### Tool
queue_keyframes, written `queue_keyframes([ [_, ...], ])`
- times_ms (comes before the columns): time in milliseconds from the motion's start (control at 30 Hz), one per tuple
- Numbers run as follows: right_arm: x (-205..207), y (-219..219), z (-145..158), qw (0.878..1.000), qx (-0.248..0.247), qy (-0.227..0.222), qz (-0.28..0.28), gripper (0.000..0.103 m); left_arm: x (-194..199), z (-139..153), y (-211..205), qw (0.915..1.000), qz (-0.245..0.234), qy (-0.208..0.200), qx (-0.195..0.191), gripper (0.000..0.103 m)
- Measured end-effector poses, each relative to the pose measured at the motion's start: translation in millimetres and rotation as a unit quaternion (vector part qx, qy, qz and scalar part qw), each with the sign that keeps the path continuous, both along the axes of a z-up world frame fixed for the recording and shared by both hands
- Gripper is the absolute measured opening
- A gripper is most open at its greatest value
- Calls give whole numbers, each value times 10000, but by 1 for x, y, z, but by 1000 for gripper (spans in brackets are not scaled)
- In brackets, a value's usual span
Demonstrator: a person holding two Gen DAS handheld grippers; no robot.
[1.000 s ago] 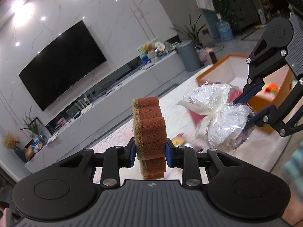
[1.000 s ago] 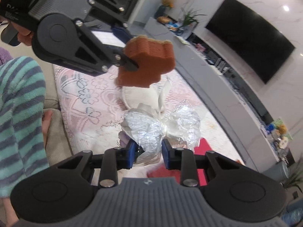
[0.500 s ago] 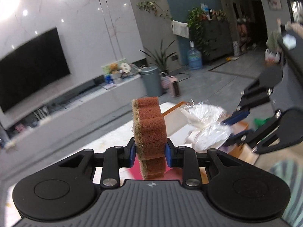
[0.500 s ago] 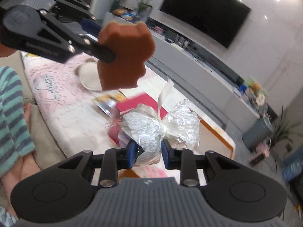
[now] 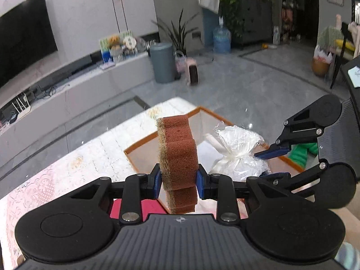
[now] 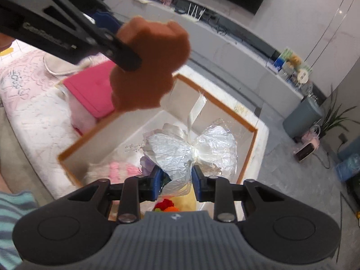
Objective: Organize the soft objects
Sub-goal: 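Carry the brown sponge and plastic bundle over the white box, then open both tools to drop the sponge and bundle into the box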
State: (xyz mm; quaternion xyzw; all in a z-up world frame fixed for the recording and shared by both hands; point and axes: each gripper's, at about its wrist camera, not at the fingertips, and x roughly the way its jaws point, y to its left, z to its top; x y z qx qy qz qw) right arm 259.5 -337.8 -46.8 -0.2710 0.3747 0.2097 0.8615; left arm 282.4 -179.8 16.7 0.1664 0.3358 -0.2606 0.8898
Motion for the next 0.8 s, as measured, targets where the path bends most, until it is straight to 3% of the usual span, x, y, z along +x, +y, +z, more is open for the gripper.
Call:
queue_keyframes([
  [333, 62, -5, -49, 9984, 317, 132, -454, 28, 38, -42, -18, 9980, 226, 474, 365, 34],
  [500, 81, -7, -74, 9968, 226, 341, -681, 28, 54, -58, -23, 9959, 281, 743, 423, 34],
  [800, 100, -14, -85, 9947, 292, 628, -764, 32, 61, -74, -28, 9933, 320, 960, 561, 36],
])
